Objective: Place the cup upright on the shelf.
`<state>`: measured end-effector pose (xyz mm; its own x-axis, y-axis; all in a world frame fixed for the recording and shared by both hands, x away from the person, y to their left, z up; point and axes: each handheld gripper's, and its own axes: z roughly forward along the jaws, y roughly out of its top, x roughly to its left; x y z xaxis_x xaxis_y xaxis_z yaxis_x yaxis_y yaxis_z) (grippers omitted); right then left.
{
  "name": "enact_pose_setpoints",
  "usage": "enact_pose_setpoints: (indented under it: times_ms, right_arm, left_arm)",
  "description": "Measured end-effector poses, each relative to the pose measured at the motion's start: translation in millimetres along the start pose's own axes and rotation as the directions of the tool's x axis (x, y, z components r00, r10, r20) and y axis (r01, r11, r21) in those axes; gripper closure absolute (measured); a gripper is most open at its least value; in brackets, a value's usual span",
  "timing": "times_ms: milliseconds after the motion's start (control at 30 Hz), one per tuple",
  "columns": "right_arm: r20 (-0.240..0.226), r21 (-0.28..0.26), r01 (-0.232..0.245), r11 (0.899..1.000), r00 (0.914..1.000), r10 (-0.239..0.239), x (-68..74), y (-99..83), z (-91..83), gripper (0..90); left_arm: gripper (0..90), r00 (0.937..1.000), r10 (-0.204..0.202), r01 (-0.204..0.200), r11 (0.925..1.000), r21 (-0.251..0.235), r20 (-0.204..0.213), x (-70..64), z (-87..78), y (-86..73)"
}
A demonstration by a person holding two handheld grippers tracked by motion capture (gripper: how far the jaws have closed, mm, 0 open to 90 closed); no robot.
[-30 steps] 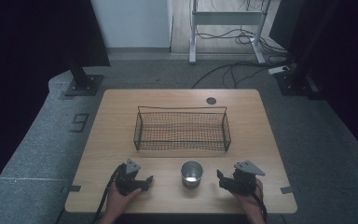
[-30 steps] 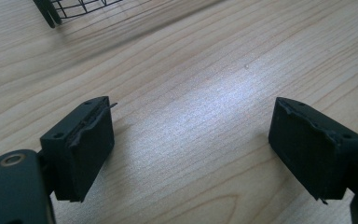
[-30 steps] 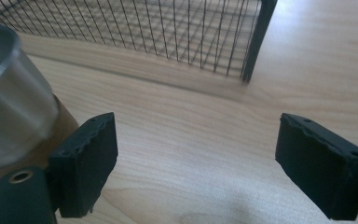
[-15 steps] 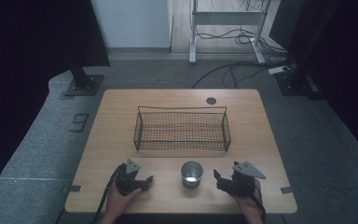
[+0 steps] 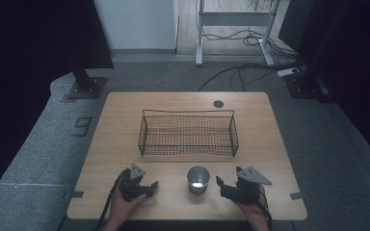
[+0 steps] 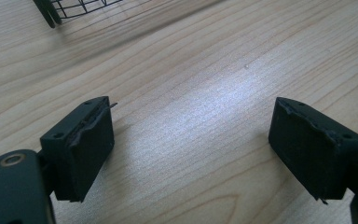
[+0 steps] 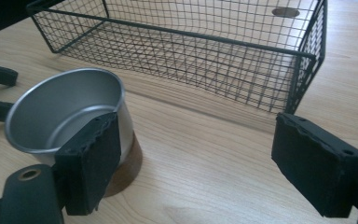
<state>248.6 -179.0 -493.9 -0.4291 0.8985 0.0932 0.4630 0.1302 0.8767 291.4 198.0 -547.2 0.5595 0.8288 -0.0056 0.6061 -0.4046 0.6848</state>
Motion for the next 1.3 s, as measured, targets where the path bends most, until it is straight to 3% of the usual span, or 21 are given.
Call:
enact_pose_setpoints:
  times_ms: [567, 1000, 1300]
  right_arm:
    - [-0.069, -0.005, 0.049, 0.999, 0.9964, -0.049, 23.2, 9.3, 3.3, 15.8]
    - [-0.098, -0.014, 0.064, 0.998, 0.9931, -0.065, 35.6, 14.6, 6.4, 15.6]
    - [-0.115, 0.008, 0.077, 0.997, 0.9905, -0.075, 46.2, 15.2, 14.7, 14.1]
  left_arm:
    - [14.0, 1.0, -0.002, 0.002, 1.0, -0.002, 0.0, -0.1, 0.1, 0.0]
    - [14.0, 1.0, 0.001, -0.001, 1.0, 0.001, 0.0, 0.0, -0.1, 0.0]
    - [14.0, 1.0, 0.001, -0.001, 1.0, 0.0, 0.0, 0.0, 0.0, 0.0]
